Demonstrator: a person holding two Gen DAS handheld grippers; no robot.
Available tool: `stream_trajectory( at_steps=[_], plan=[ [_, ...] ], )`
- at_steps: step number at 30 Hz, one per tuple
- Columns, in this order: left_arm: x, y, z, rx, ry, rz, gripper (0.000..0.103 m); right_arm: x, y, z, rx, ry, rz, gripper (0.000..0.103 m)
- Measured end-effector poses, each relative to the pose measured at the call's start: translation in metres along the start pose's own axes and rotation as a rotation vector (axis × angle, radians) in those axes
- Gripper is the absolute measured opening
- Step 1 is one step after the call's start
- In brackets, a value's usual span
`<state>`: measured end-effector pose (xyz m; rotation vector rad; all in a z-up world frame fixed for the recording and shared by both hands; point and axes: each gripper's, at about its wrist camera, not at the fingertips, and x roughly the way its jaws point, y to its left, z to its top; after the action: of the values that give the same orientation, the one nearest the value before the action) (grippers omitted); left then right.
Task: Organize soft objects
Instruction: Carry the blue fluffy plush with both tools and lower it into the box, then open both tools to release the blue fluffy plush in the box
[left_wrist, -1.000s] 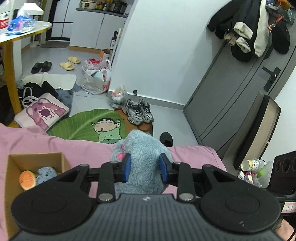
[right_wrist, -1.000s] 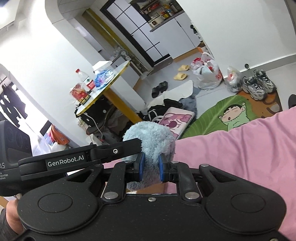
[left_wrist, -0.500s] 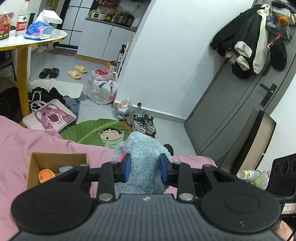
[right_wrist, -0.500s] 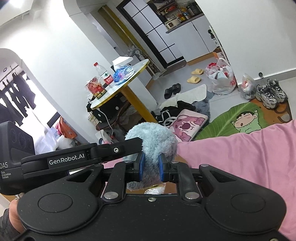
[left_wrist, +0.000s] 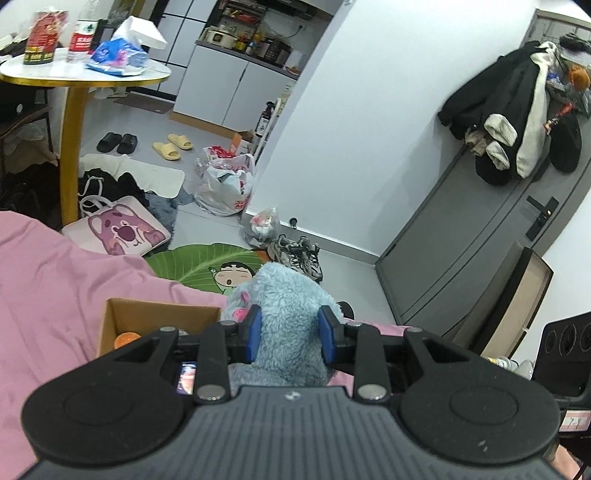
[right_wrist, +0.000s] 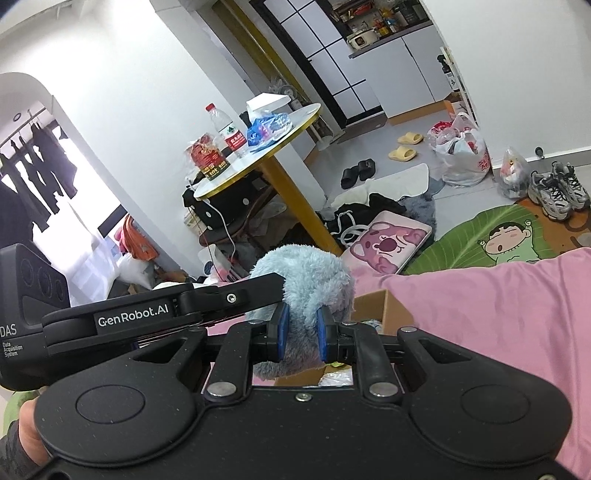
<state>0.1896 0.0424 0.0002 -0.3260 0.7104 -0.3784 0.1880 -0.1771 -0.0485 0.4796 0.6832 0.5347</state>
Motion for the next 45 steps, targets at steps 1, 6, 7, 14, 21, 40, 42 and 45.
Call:
stream_trajectory(
  at_steps=[1,6,7,14,21,40,42,45],
  plan=[
    [0.000,0.004,0.001,-0.006,-0.001,0.002,0.031,0.004,0.001,0.001,-0.001,0.004,-0.003,0.017],
    [0.002,0.025,0.001,-0.061,0.008,0.005,0.031,0.016,0.008,-0.004,-0.003,0.028,-0.027,0.017],
    [0.003,0.028,0.000,-0.066,0.010,0.005,0.031,0.020,0.010,-0.005,-0.003,0.034,-0.034,0.017],
    [0.013,0.054,-0.008,-0.126,0.041,-0.007,0.031,0.038,0.014,-0.014,-0.002,0.080,-0.085,0.017],
    [0.032,0.080,-0.021,-0.202,0.110,-0.013,0.031,0.057,0.019,-0.027,-0.024,0.148,-0.154,0.019],
    [0.068,0.101,-0.046,-0.245,0.275,0.060,0.032,0.084,0.016,-0.048,-0.016,0.290,-0.254,0.026],
    [0.074,0.099,-0.048,-0.233,0.305,0.080,0.031,0.084,0.017,-0.049,-0.025,0.297,-0.257,0.026],
    [0.079,0.101,-0.050,-0.232,0.326,0.090,0.032,0.080,0.016,-0.049,-0.025,0.299,-0.263,0.032]
  ],
)
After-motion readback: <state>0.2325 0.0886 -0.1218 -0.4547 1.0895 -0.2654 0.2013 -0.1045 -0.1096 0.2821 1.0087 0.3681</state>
